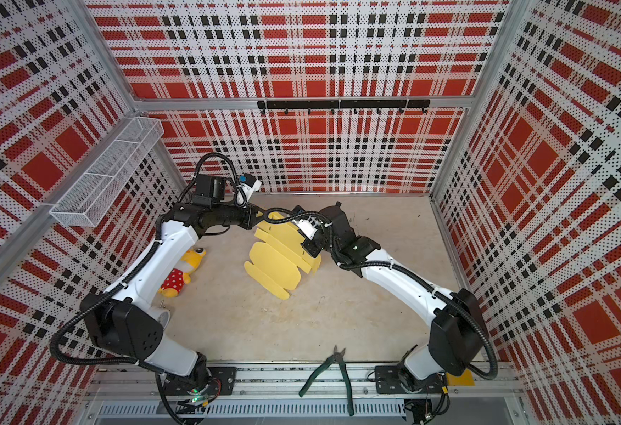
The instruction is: Fold the paper box
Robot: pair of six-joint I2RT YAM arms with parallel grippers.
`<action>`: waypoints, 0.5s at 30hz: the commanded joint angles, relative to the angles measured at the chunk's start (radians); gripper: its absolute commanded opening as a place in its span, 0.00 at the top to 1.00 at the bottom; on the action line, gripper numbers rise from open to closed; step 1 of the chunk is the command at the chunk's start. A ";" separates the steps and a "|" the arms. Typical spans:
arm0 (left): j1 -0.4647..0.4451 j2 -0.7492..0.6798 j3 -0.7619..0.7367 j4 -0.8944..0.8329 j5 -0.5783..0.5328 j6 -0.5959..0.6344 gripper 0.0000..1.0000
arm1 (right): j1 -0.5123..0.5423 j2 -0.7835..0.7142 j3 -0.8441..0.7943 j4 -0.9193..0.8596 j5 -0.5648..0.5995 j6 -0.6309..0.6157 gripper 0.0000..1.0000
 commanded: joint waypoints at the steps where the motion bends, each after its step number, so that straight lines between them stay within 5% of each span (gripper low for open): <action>1: 0.001 -0.034 -0.017 0.029 0.049 -0.026 1.00 | 0.007 0.014 0.041 0.046 0.027 0.015 1.00; 15: -0.025 -0.026 -0.051 0.080 0.064 -0.060 1.00 | 0.017 0.027 0.027 0.084 -0.036 0.040 1.00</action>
